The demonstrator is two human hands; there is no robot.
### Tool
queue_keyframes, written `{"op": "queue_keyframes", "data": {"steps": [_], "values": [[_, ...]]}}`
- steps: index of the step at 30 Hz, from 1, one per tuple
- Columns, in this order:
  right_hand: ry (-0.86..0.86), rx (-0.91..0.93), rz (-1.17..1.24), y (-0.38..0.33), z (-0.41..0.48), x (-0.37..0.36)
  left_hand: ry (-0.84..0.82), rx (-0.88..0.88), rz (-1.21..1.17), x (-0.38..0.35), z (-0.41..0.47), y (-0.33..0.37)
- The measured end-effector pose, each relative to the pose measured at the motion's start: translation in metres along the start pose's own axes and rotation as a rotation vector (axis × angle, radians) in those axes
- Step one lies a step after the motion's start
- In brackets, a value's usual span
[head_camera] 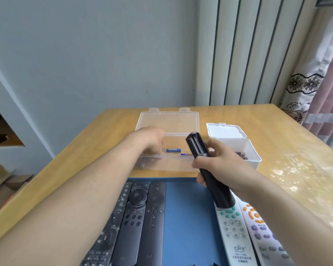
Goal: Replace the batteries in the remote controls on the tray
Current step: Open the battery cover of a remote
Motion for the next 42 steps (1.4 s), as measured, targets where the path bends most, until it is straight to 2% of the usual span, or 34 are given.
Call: {"op": "queue_keyframes", "data": {"steps": [2,3,7,9,11,14,19,22,23,26,29,31,33,37,42], "values": [[0.050,0.018,0.027,-0.001,0.000,0.004,0.003,-0.025,-0.109,0.002,-0.001,-0.004],[0.085,0.026,0.082,-0.003,0.000,0.007,0.005,-0.040,-0.238,0.004,-0.002,-0.006],[0.233,-0.028,0.332,-0.005,0.004,0.019,-0.085,-0.138,-1.218,0.013,-0.027,-0.009],[0.222,-0.048,0.344,-0.007,0.003,0.018,-0.162,-0.247,-1.479,0.017,-0.047,-0.001],[0.156,-0.051,0.370,-0.011,-0.001,0.012,-0.179,-0.371,-1.497,0.022,-0.068,0.014],[0.088,-0.010,0.457,-0.020,-0.013,0.006,-0.111,-0.482,-1.451,0.025,-0.096,0.030],[0.051,0.090,0.458,-0.027,-0.041,0.009,0.033,-0.517,-1.424,0.027,-0.142,0.035],[0.088,0.102,0.460,-0.027,-0.061,0.011,0.139,-0.449,-1.508,0.023,-0.163,0.032],[0.106,0.102,0.475,-0.027,-0.070,0.010,0.121,-0.424,-1.619,0.019,-0.171,0.031],[0.124,0.089,0.514,-0.025,-0.090,0.006,-0.094,-0.340,-2.030,-0.004,-0.183,0.035],[0.122,0.065,0.480,-0.020,-0.110,0.002,-0.262,-0.147,-2.242,-0.036,-0.195,0.046],[0.151,0.054,0.441,-0.015,-0.121,0.000,-0.266,-0.043,-2.218,-0.051,-0.201,0.050],[0.185,0.057,0.394,-0.010,-0.128,0.000,-0.245,-0.019,-2.084,-0.058,-0.204,0.053],[0.172,0.088,0.400,-0.006,-0.130,-0.005,-0.204,-0.074,-1.904,-0.062,-0.209,0.057],[0.161,0.054,0.414,0.001,-0.128,-0.008,-0.090,-0.163,-1.951,-0.056,-0.212,0.052]]}}
Point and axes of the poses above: each hand's wrist, its own z-axis towards the middle knuckle, its own x-axis out of the back of the hand, y = z × x, the point moved 5 cm from there along z, towards the middle knuckle, and after that the axes turned 10 degrees about x, right-handed, at the moved point
